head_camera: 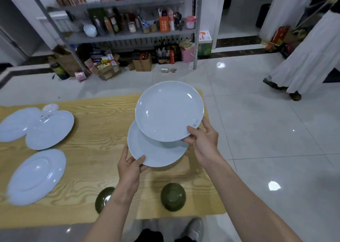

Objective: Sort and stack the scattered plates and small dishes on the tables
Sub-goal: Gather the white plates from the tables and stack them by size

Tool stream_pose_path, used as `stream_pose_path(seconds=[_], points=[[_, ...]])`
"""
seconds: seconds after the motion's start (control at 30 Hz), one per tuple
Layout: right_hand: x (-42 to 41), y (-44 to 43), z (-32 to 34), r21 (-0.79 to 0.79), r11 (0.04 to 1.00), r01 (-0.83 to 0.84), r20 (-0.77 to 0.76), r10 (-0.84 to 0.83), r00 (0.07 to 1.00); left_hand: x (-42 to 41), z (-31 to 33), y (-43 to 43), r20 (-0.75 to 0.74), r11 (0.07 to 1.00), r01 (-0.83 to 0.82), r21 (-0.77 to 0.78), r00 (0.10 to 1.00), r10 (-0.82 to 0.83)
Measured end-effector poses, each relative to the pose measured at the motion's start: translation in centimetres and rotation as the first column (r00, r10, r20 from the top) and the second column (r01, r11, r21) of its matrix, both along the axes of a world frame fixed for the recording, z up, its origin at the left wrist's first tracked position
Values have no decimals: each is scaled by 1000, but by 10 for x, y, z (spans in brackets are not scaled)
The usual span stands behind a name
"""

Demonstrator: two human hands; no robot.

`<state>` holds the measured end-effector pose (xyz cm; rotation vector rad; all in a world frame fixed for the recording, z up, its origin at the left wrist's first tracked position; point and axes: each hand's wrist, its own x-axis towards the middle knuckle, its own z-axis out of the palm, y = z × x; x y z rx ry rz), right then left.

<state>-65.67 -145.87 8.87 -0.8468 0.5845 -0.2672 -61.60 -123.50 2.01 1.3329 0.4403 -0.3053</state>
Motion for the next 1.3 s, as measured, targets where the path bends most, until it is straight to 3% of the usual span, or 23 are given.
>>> stream_pose_path(seconds=[0.53,0.97,1.3], points=[[-9,206,66,-60,984,-170,138,177,975,-48,69,196,169,948,-244,-206,945,280],[-45,401,74,-2,950,-313,160,309,937,-119,83,385,229,863,-429,-266,841,489],[-8,514,76,2,878,-479,156,473,867,-117,87,487,279,780,-567,-264,729,624]])
